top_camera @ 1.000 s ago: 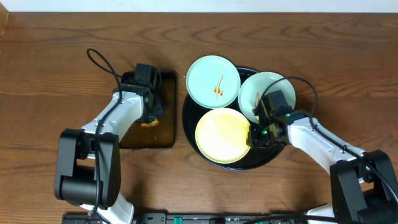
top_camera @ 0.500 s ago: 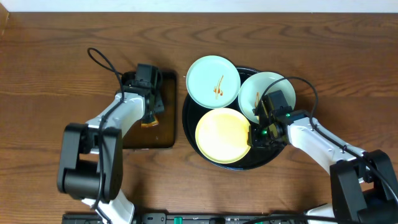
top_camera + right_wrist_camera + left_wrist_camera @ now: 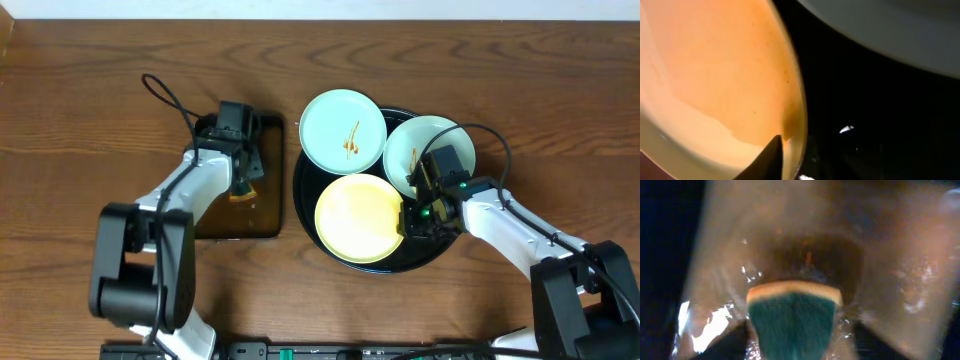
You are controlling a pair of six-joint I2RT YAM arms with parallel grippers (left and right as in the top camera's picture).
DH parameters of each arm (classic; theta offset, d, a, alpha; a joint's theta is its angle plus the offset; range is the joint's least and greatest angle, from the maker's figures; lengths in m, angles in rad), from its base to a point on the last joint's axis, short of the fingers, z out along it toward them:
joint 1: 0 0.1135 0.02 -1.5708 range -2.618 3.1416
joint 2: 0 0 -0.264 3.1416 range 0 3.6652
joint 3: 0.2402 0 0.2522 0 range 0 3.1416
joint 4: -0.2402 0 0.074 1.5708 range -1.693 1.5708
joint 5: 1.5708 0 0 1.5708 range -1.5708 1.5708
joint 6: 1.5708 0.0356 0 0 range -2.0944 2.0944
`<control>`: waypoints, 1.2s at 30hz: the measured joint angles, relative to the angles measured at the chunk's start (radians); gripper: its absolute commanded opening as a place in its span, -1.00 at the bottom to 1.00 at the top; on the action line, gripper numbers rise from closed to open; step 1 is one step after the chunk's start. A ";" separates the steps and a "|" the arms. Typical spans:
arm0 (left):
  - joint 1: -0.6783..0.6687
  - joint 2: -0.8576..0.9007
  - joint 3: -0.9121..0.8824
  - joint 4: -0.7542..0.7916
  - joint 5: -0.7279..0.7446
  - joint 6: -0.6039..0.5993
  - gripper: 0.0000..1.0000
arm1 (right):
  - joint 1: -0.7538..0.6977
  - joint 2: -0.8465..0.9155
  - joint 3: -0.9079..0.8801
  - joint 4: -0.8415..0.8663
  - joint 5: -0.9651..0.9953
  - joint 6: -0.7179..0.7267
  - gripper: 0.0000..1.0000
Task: Clean dirty plates on tray and stack at the side
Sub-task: 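Dip the sponge into the water tray with the left gripper, then lift the yellow plate with the right gripper and place it right of the tray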
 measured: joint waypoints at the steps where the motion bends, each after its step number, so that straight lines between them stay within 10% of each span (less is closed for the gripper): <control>1: 0.000 -0.016 0.002 -0.026 0.000 0.000 0.58 | 0.000 0.000 0.000 0.001 -0.002 0.001 -0.41; 7: 0.000 -0.037 0.006 -0.171 0.009 -0.009 0.58 | 0.000 0.000 0.000 0.003 -0.019 0.000 -0.37; 10: 0.000 -0.037 0.006 -0.190 0.054 -0.013 0.58 | 0.000 0.000 0.000 0.004 -0.009 0.000 -0.98; 36: 0.000 -0.037 0.006 -0.182 0.103 -0.027 0.58 | 0.000 -0.307 0.000 0.029 0.338 -0.163 -0.98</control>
